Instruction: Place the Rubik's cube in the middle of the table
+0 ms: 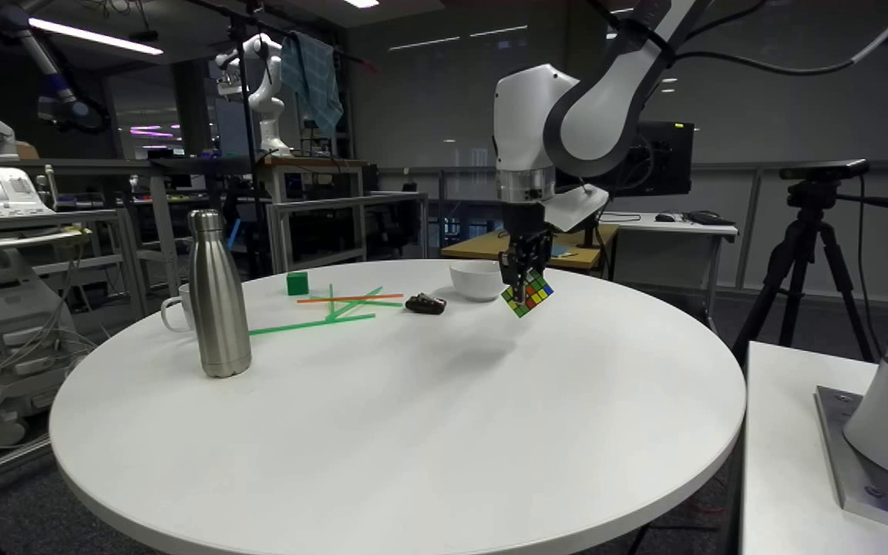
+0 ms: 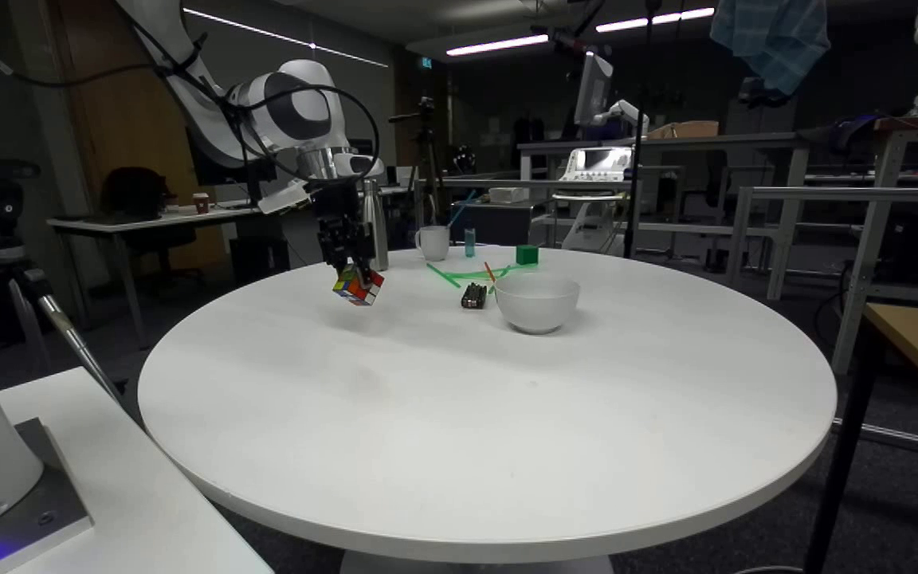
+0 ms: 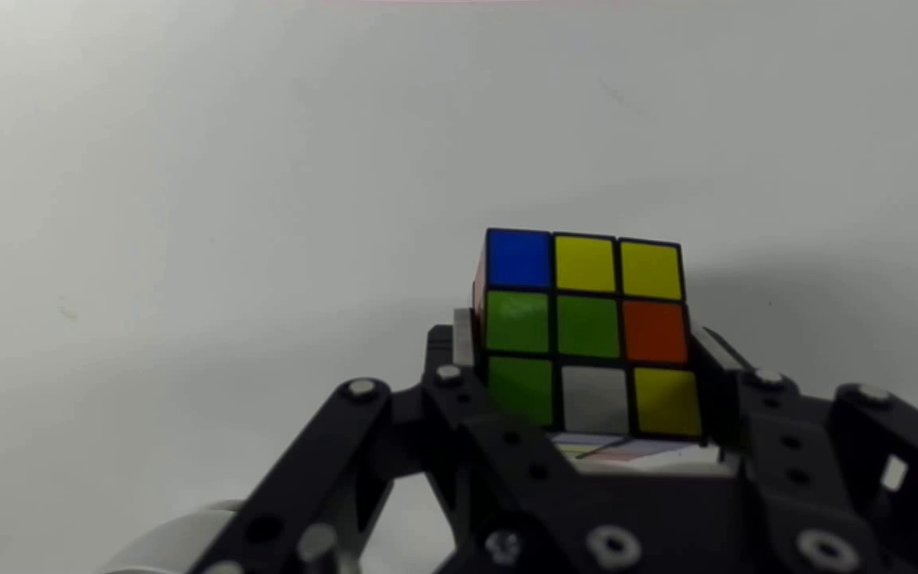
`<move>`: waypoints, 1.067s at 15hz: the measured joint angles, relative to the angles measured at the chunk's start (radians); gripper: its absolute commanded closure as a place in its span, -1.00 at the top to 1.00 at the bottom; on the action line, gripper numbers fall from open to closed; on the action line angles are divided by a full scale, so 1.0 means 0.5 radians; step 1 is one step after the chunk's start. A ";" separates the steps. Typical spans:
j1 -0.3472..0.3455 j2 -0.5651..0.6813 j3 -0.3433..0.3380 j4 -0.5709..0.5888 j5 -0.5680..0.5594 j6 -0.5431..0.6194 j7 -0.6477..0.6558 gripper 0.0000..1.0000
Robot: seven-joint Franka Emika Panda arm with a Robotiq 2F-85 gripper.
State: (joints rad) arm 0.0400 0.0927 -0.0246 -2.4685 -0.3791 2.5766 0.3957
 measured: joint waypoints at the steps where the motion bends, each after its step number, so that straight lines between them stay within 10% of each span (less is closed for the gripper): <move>1: 0.000 0.000 0.000 0.000 0.000 0.000 0.000 -0.30; 16: 0.000 0.102 -0.036 0.015 -0.123 0.906 0.026 -0.30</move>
State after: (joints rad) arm 0.0399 0.1438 -0.0426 -2.4609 -0.4406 3.0293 0.4088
